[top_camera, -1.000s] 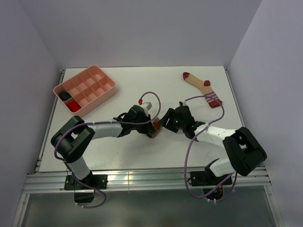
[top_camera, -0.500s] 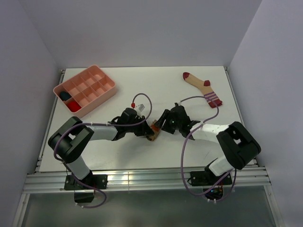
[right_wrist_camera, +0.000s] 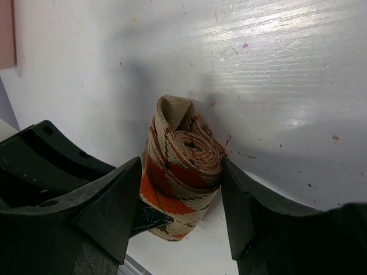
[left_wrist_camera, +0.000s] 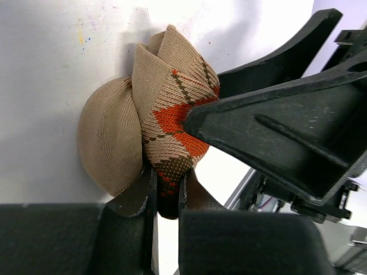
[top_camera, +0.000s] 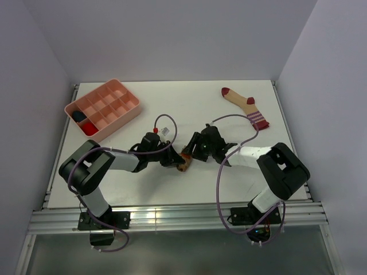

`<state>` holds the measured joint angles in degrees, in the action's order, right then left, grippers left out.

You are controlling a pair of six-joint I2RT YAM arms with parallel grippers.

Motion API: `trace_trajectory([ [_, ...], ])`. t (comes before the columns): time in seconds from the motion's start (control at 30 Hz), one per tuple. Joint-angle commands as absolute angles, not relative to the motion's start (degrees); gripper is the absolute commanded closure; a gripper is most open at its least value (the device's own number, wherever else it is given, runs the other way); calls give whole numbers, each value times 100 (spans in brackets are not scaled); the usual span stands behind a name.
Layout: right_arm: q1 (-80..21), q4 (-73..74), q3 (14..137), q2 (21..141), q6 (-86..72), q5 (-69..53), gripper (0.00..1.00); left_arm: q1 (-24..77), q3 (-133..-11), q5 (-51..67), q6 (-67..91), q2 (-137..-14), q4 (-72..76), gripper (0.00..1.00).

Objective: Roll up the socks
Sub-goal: Roll the sock at the center of the board.

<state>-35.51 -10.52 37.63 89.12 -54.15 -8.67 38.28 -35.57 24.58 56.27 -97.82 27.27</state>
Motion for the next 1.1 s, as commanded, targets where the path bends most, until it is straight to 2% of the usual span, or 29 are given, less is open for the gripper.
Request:
trace_trajectory([
  [0.0,-3647,-967,4034,9070,-5414,-967,36,3754,-3366,2575,5756,-10116,2592,99],
  [0.17,-3656,-923,4043,9246,-5476,-1054,39,3586,-3191,2716,5941,-10257,3023,99],
  [0.27,-3656,-923,4113,9307,-5458,-1107,47,3560,-3173,2760,5994,-10327,3146,99],
  [0.33,-3656,-897,4148,9334,-5423,-1143,60,3560,-3173,2777,6012,-10353,3182,99],
  [0.37,-3656,-870,4192,9334,-5405,-1125,75,3551,-3173,2760,6012,-10345,3173,99],
  [0.47,-3656,-598,4385,9325,-5230,-976,100,3560,-3190,2514,5872,-10108,2945,88],
  [0.5,-3656,-458,4421,9316,-5134,-932,100,3560,-3251,2383,5706,-10012,2614,76],
  [0.57,-3665,-335,4561,9316,-5002,-835,100,3560,-3348,1988,5346,-9687,2243,63],
  [0.6,-3665,-221,4596,9343,-4975,-809,100,3568,-3453,1847,5231,-9564,2024,48],
  [0.7,-3691,-45,4763,9413,-4852,-721,100,3638,-3673,1101,4705,-8880,1058,31],
  [0.8,-3726,149,4922,9527,-4773,-668,100,3858,-3779,231,4106,-8361,713,22],
  [0.93,-3770,369,5150,9659,-4711,-615,100,4402,-3683,-833,3236,-7868,720,19],
  [1.07,-3814,448,5247,9756,-4685,-633,100,5131,-3367,-1704,2297,-7682,1543,17],
])
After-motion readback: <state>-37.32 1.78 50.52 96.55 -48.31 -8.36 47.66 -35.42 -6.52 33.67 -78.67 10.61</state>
